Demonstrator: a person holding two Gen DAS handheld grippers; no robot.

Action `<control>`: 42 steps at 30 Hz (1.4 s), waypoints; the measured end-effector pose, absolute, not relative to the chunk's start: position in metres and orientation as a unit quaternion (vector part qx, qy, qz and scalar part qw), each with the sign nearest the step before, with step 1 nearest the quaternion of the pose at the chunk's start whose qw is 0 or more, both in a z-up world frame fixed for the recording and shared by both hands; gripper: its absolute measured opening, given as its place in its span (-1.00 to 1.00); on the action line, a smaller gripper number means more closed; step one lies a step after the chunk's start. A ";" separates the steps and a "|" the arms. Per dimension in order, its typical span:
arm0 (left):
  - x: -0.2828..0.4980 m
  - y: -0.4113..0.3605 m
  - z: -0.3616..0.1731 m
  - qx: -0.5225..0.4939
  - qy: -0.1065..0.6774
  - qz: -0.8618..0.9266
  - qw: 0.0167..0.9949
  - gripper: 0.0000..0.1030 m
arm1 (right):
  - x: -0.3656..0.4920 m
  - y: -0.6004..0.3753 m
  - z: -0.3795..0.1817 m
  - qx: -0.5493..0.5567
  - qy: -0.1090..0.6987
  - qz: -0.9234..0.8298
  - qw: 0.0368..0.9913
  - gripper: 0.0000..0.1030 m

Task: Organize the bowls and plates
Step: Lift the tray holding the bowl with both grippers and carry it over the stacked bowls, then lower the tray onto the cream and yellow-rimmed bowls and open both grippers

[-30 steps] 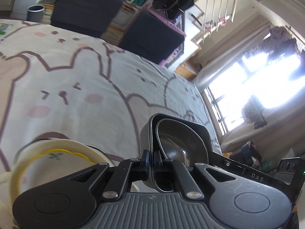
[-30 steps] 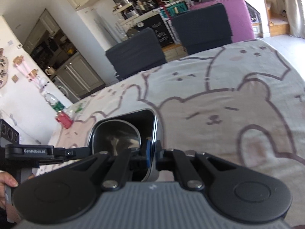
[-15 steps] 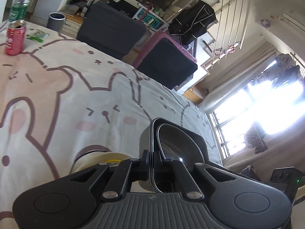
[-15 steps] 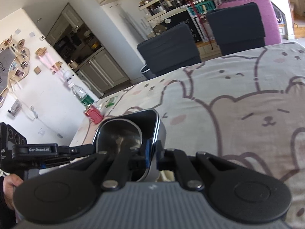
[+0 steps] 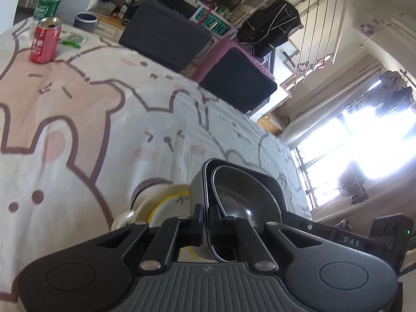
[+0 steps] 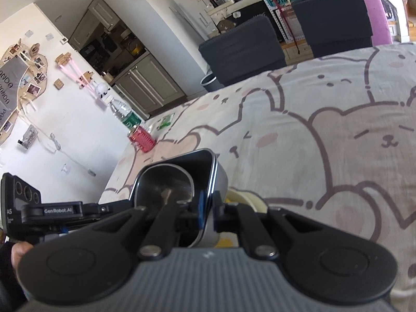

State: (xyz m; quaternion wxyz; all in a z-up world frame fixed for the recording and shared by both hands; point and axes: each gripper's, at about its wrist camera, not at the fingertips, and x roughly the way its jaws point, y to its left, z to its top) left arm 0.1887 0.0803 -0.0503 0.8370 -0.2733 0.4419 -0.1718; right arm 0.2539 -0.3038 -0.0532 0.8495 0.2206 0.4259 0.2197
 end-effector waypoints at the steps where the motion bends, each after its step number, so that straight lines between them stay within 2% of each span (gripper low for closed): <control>1: 0.187 0.082 -0.053 -0.273 0.447 -0.171 0.835 -0.91 | 0.253 -0.302 -0.055 0.221 0.429 0.220 0.848 -0.84; 16: 0.191 0.081 -0.075 -0.257 0.490 -0.147 0.820 -0.92 | 0.249 -0.282 -0.077 0.175 0.497 0.213 0.823 -0.83; 42: 0.201 0.079 -0.089 -0.249 0.512 -0.129 0.812 -0.92 | 0.256 -0.266 -0.085 0.136 0.519 0.192 0.822 -0.82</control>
